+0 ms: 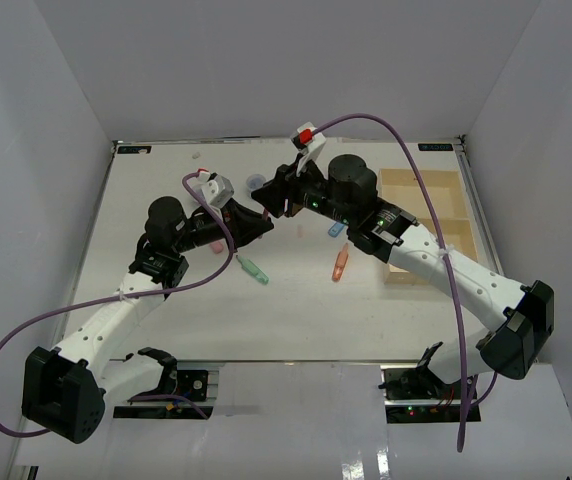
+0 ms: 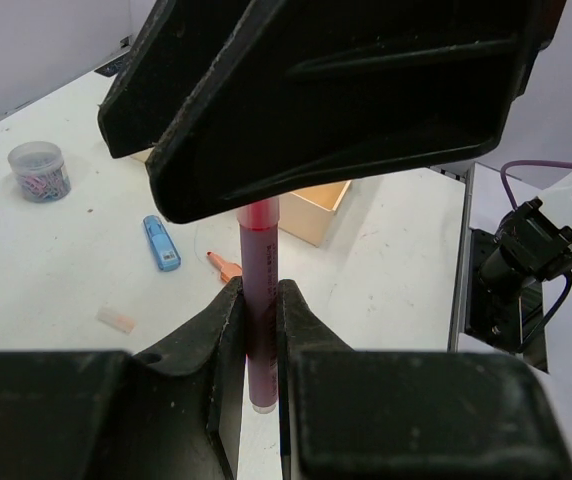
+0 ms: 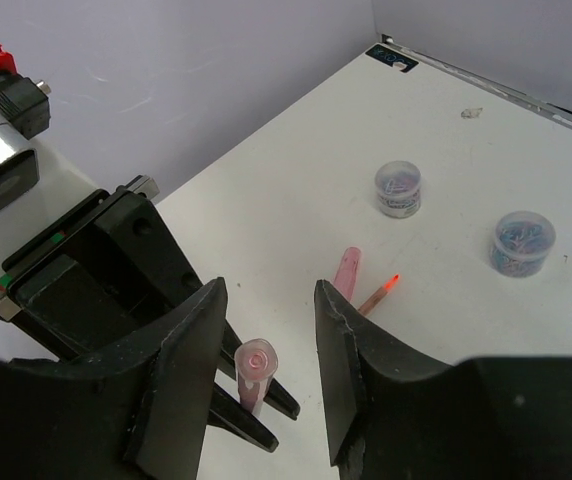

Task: Sort the stationery into containers
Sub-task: Close the pen cap on the pen.

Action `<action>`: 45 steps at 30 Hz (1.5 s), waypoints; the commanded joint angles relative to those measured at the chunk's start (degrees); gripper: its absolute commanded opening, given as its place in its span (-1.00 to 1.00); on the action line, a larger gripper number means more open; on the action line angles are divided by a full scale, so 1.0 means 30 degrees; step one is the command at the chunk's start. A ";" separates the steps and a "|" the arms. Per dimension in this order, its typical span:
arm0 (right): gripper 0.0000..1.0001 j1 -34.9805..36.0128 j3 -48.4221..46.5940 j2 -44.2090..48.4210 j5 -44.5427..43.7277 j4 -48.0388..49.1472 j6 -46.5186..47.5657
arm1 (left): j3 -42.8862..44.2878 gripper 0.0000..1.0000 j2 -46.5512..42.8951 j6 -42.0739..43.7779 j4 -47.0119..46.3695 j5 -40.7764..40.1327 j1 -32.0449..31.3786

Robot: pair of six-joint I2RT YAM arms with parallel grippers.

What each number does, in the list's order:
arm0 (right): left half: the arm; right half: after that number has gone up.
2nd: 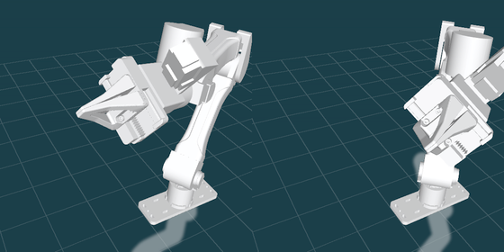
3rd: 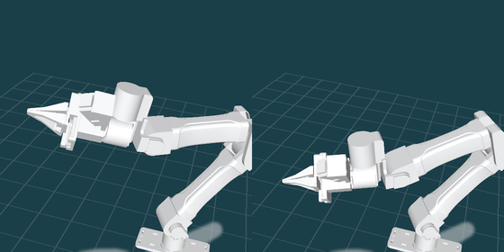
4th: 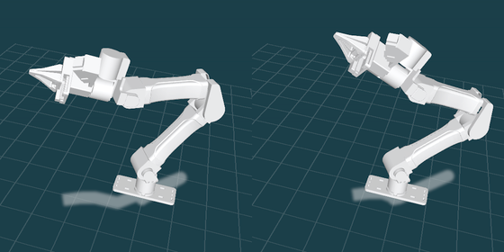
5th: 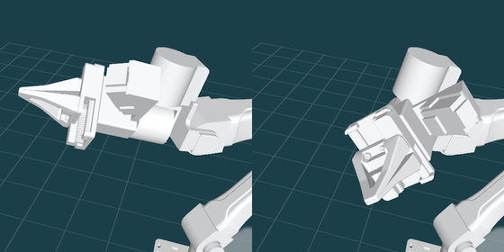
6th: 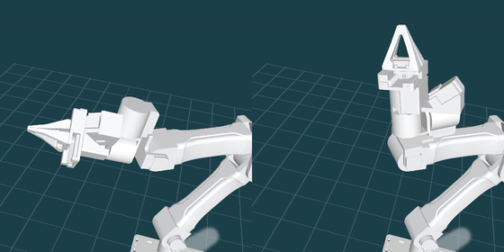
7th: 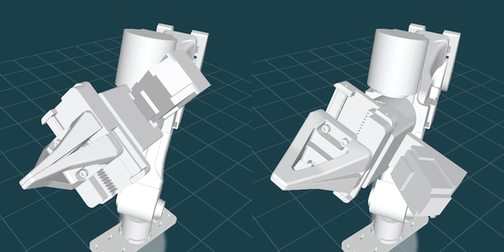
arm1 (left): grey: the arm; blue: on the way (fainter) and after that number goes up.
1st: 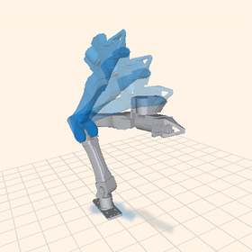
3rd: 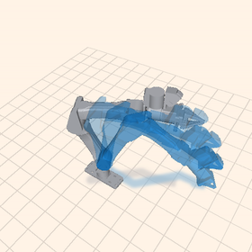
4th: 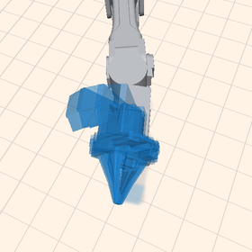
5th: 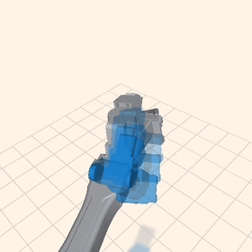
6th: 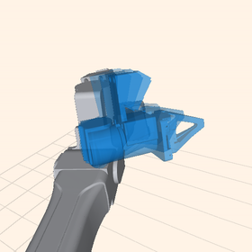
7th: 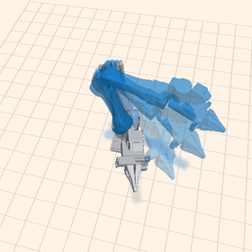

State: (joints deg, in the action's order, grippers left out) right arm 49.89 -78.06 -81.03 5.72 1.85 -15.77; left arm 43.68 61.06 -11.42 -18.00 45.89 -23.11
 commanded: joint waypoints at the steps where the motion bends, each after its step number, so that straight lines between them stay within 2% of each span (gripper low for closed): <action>1: -0.07 0.0070 0.0093 0.0087 -0.0381 0.1376 -0.0046 | 0.0498 -1.00 -0.0489 -0.0002 -0.0094 0.0026 -0.0088; 13: -0.06 0.0099 0.0064 0.0263 -0.0528 0.1699 0.0042 | 0.0469 -1.00 -0.0372 -0.0178 -0.0182 0.0172 -0.0088; 17: -0.10 0.0099 0.0034 0.0263 -0.0558 0.1699 0.0042 | 0.0469 -1.00 -0.0430 -0.0178 -0.0211 0.0173 -0.0088; 21: -0.28 0.0099 0.0034 0.0234 -0.0587 0.1699 0.0071 | 0.0469 -1.00 -0.0372 -0.0207 -0.0240 0.0202 -0.0088; 28: -0.44 0.0099 0.0034 0.0147 -0.0528 0.1670 0.0101 | 0.0440 -1.00 -0.0372 -0.0236 -0.0270 0.0231 -0.0088; 34: -0.83 0.0099 0.0210 0.0117 -0.0499 0.1494 0.0100 | 0.0440 -1.00 -0.0401 -0.0266 -0.0270 0.0231 -0.0088; 45: -0.85 0.0421 0.1176 0.0029 -0.0498 0.0293 -0.0075 | 0.0528 -1.00 -0.0899 -0.0996 -0.1322 0.0026 -0.0088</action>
State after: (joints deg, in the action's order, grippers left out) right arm 50.46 -76.58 -81.03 4.58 5.04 -16.36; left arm 43.66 61.06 -12.75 -17.32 45.89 -23.11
